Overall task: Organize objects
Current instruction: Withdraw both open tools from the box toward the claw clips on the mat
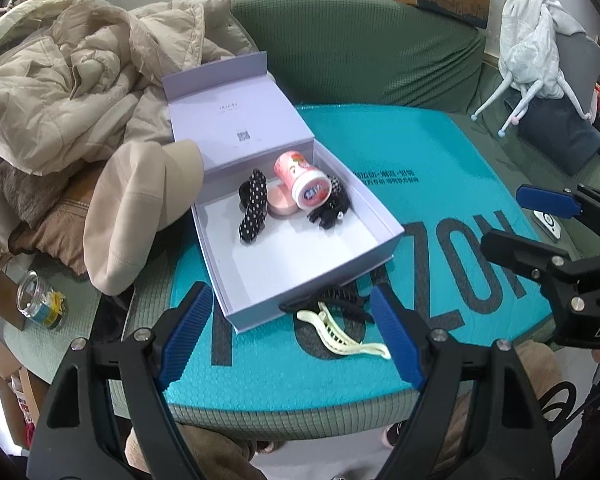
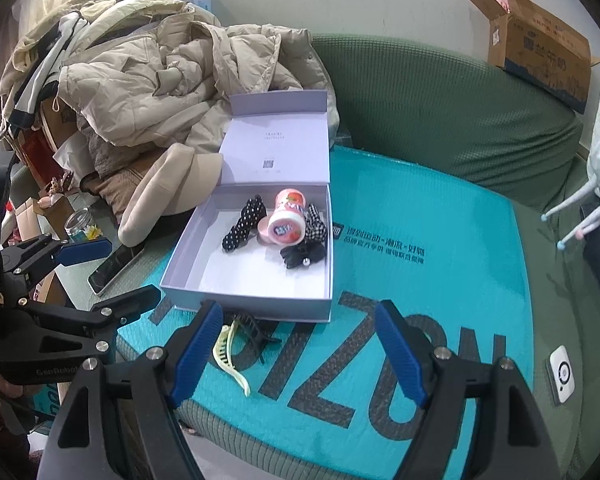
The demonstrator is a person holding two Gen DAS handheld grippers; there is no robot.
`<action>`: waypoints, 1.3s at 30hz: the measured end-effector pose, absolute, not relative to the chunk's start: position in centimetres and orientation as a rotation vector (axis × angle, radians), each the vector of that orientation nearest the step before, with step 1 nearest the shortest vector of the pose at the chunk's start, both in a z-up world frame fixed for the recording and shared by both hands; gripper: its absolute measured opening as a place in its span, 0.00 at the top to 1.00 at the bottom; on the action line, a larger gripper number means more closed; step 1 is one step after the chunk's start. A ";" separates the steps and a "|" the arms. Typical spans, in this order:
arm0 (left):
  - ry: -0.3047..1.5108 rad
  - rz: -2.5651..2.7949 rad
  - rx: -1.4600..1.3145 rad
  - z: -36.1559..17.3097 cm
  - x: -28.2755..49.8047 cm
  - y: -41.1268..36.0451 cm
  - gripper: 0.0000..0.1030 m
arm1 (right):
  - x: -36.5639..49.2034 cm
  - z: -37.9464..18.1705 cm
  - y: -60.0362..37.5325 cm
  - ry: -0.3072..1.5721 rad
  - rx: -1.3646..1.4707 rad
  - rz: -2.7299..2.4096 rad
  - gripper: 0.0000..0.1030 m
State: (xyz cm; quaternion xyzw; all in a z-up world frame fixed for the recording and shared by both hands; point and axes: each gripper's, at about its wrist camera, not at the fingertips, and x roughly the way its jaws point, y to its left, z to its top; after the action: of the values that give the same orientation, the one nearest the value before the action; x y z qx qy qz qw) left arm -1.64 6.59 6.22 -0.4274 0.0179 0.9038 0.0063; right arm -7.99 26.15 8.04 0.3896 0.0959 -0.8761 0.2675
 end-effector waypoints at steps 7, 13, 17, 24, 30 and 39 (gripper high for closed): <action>0.036 2.804 -1.344 4.4 -0.6 6.9 0.22 | -7.1 6.1 26.0 0.284 1.088 -2.324 0.23; 0.048 2.778 -1.357 3.0 -0.1 7.6 0.22 | -6.7 4.7 26.1 0.288 1.117 -2.307 0.23; 0.048 2.752 -1.387 1.9 -0.1 8.0 0.22 | -6.8 3.6 26.2 0.283 1.147 -2.293 0.23; 0.023 2.726 -1.420 0.1 -0.2 8.4 0.22 | -7.4 2.1 26.2 0.292 1.183 -2.280 0.23; 0.039 2.705 -1.453 -1.9 -0.1 8.7 0.22 | -7.8 0.5 25.9 0.296 1.208 -2.253 0.23; -0.026 2.659 -1.505 -4.4 -0.5 7.7 0.22 | -8.9 -2.3 24.0 0.322 1.253 -2.177 0.23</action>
State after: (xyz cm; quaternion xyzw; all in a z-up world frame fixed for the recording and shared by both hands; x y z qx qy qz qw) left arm -0.52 7.72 -4.42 -0.4920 -0.0086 0.8694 0.0433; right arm -8.90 24.05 -2.35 0.4721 0.1214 -0.8201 0.2998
